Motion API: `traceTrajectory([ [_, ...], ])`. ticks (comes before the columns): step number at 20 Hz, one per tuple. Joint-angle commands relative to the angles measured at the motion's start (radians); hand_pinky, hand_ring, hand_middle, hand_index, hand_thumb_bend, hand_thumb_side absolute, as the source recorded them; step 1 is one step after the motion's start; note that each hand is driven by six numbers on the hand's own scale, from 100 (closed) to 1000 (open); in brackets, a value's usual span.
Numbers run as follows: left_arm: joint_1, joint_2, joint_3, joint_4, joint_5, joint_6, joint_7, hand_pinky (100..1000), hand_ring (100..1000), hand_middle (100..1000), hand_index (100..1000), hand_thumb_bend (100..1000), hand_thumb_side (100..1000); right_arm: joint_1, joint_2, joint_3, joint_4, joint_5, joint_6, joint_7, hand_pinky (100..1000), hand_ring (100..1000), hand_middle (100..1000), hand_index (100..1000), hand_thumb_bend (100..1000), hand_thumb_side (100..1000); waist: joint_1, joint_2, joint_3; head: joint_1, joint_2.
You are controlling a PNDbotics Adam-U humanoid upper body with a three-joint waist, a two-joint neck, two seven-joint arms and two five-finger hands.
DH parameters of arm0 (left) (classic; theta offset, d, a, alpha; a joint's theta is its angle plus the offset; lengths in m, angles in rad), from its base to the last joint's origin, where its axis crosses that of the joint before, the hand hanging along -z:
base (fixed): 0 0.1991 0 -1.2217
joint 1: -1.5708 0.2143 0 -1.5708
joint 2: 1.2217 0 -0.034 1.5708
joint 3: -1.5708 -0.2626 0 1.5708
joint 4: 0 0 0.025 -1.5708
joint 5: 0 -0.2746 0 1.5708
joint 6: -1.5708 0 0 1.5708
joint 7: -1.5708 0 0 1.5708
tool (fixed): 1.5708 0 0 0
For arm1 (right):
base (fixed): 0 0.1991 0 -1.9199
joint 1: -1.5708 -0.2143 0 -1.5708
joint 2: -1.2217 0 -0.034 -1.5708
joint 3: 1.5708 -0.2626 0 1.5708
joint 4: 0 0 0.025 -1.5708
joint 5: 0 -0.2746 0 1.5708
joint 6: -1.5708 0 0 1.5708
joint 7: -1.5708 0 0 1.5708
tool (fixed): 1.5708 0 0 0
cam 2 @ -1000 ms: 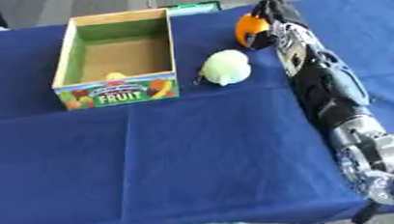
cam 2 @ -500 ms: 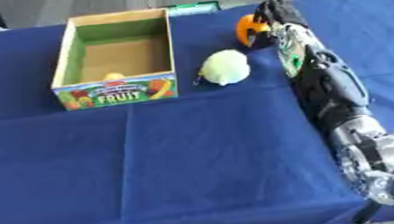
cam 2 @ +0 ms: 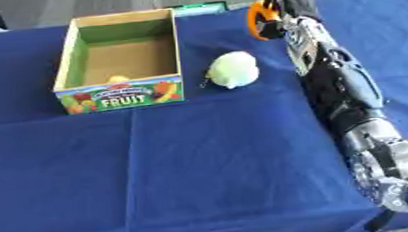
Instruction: Pick up objects on the table and place them in the box.
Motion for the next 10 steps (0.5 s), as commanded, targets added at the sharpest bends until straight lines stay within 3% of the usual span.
traceTrajectory([
  [1, -0.008, 0.016, 0.007, -0.013, 0.001, 0.001, 0.002, 732, 497, 590, 667, 100, 655, -0.04, -0.011, 0.014, -0.071, -0.043, -0.024, -0.003, 578, 424, 123, 198, 100, 100, 0.0, -0.017, -0.001, 0.001, 0.005],
  [10, -0.01, 0.015, 0.003, -0.012, 0.001, 0.001, -0.002, 732, 499, 590, 666, 100, 654, -0.097, 0.065, 0.089, -0.205, -0.128, -0.105, 0.052, 576, 425, 127, 199, 100, 100, -0.001, -0.02, 0.005, -0.006, 0.005],
])
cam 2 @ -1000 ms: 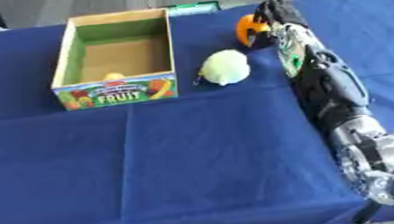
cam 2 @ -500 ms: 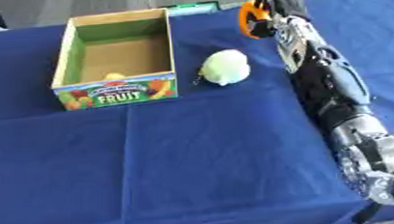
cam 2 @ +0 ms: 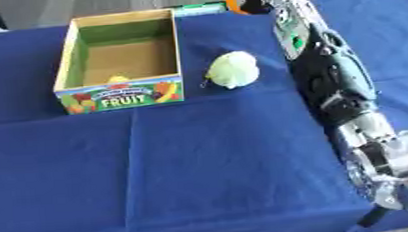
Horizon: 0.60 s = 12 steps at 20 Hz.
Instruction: Pick up objects on the table and place them in the box.
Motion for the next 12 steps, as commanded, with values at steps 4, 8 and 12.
traceTrajectory([
  [4, -0.012, 0.014, 0.001, -0.011, 0.002, 0.0, -0.004, 732, 499, 590, 666, 100, 654, -0.056, 0.071, 0.053, -0.067, -0.016, -0.055, 0.04, 576, 428, 132, 202, 100, 100, 0.001, -0.02, 0.012, -0.013, 0.005],
  [8, -0.015, 0.013, -0.002, -0.01, 0.003, -0.001, -0.007, 732, 500, 589, 666, 100, 653, -0.064, 0.128, 0.078, -0.065, 0.008, -0.085, 0.058, 577, 429, 134, 203, 100, 100, 0.004, -0.019, 0.022, -0.023, 0.005],
  [12, -0.019, 0.011, -0.005, -0.01, 0.004, -0.001, -0.01, 732, 500, 589, 666, 100, 653, -0.058, 0.181, 0.084, -0.045, 0.044, -0.097, 0.07, 581, 432, 138, 208, 100, 100, 0.005, -0.017, 0.031, -0.031, 0.005],
])
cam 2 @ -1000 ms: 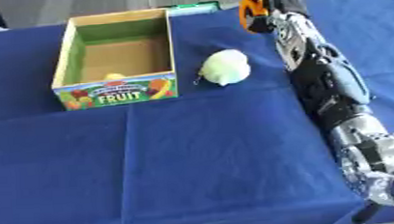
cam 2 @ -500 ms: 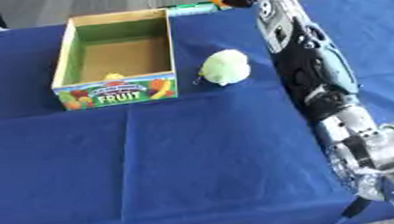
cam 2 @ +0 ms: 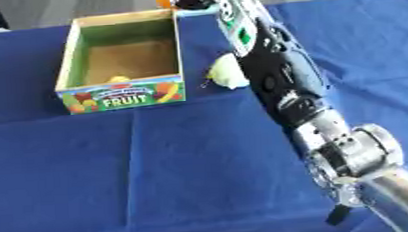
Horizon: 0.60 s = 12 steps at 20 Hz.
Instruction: Pick up objects on the table and place them in the box.
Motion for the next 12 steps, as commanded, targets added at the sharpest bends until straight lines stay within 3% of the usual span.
traceTrajectory([
  [1, -0.013, 0.011, -0.001, -0.01, 0.004, -0.001, -0.006, 732, 500, 589, 666, 100, 653, -0.023, 0.029, 0.003, 0.001, 0.033, -0.011, 0.009, 582, 433, 139, 209, 100, 100, 0.004, -0.015, 0.005, -0.008, 0.005],
  [9, -0.016, 0.008, -0.002, -0.008, 0.006, -0.002, -0.008, 732, 502, 589, 666, 100, 652, 0.02, 0.1, 0.0, 0.058, 0.134, -0.02, 0.027, 598, 452, 163, 237, 100, 100, 0.01, -0.011, 0.01, -0.016, 0.005],
  [12, -0.016, 0.008, -0.003, -0.008, 0.006, -0.002, -0.008, 732, 503, 589, 666, 100, 653, 0.035, 0.118, 0.004, 0.071, 0.163, -0.03, 0.031, 622, 481, 212, 292, 100, 100, 0.014, -0.01, 0.009, -0.017, 0.005],
])
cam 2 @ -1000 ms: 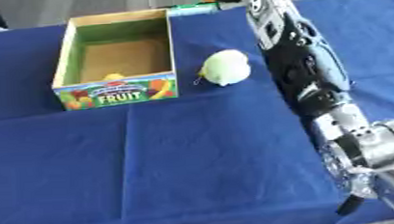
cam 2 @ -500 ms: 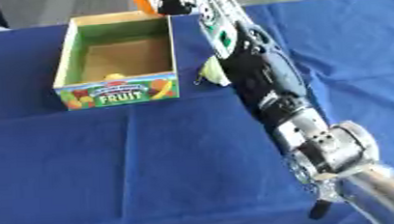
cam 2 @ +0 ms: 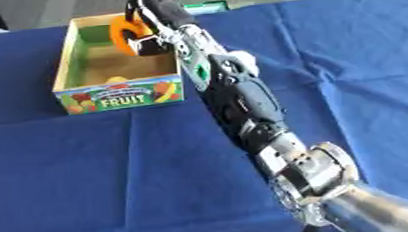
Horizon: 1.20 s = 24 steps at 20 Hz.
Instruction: Pick up objects on the table and place them in the box.
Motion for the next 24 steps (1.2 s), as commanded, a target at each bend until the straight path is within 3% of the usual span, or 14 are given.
traceTrajectory([
  [1, -0.011, 0.007, 0.0, -0.008, 0.006, -0.002, -0.004, 732, 503, 589, 666, 100, 653, -0.008, 0.015, 0.006, 0.002, 0.038, -0.015, 0.009, 633, 495, 237, 319, 100, 100, 0.006, -0.013, 0.0, -0.004, 0.005],
  [4, -0.011, 0.007, -0.001, -0.007, 0.006, -0.002, -0.005, 732, 503, 588, 666, 100, 652, 0.006, 0.027, 0.012, 0.012, 0.068, -0.031, 0.024, 670, 559, 384, 471, 126, 100, 0.009, -0.013, -0.001, -0.003, 0.005],
  [7, -0.01, 0.007, 0.0, -0.006, 0.006, -0.003, -0.005, 732, 504, 588, 666, 100, 653, 0.016, 0.034, 0.016, 0.017, 0.096, -0.048, 0.04, 700, 626, 517, 596, 378, 100, 0.01, -0.014, -0.004, -0.005, 0.005],
  [8, -0.01, 0.007, 0.0, -0.006, 0.006, -0.003, -0.005, 733, 504, 588, 666, 100, 653, 0.018, 0.034, 0.016, 0.018, 0.102, -0.054, 0.044, 713, 653, 560, 643, 409, 100, 0.01, -0.014, -0.006, -0.004, 0.005],
  [9, -0.01, 0.007, 0.0, -0.006, 0.006, -0.003, -0.005, 733, 504, 588, 666, 100, 653, 0.02, 0.034, 0.017, 0.019, 0.108, -0.06, 0.049, 722, 676, 598, 686, 438, 213, 0.01, -0.014, -0.007, -0.004, 0.005],
  [10, -0.01, 0.007, 0.0, -0.006, 0.006, -0.003, -0.005, 733, 504, 588, 666, 100, 654, 0.021, 0.034, 0.016, 0.019, 0.111, -0.067, 0.052, 723, 679, 604, 692, 443, 231, 0.01, -0.015, -0.008, -0.003, 0.005],
  [11, -0.009, 0.006, 0.0, -0.006, 0.006, -0.003, -0.005, 733, 505, 588, 666, 100, 654, 0.021, 0.033, 0.015, 0.016, 0.113, -0.073, 0.051, 740, 714, 666, 748, 486, 352, 0.009, -0.015, -0.009, -0.002, 0.005],
  [13, -0.008, 0.007, 0.001, -0.006, 0.005, -0.003, -0.004, 733, 505, 588, 666, 100, 654, 0.022, 0.028, 0.013, 0.01, 0.108, -0.083, 0.047, 760, 748, 738, 808, 538, 450, 0.009, -0.015, -0.011, 0.001, 0.005],
  [18, -0.005, 0.007, 0.003, -0.007, 0.005, -0.002, -0.002, 733, 506, 588, 666, 100, 655, 0.019, 0.002, 0.014, -0.019, 0.047, -0.102, 0.067, 781, 772, 782, 846, 590, 506, 0.007, -0.018, -0.02, 0.008, 0.005],
  [24, 0.0, 0.009, 0.004, -0.008, 0.003, -0.001, -0.001, 733, 508, 589, 667, 100, 655, -0.007, -0.059, 0.025, -0.099, -0.116, -0.1, 0.146, 792, 780, 783, 856, 599, 497, 0.003, -0.024, -0.035, 0.016, 0.005],
])
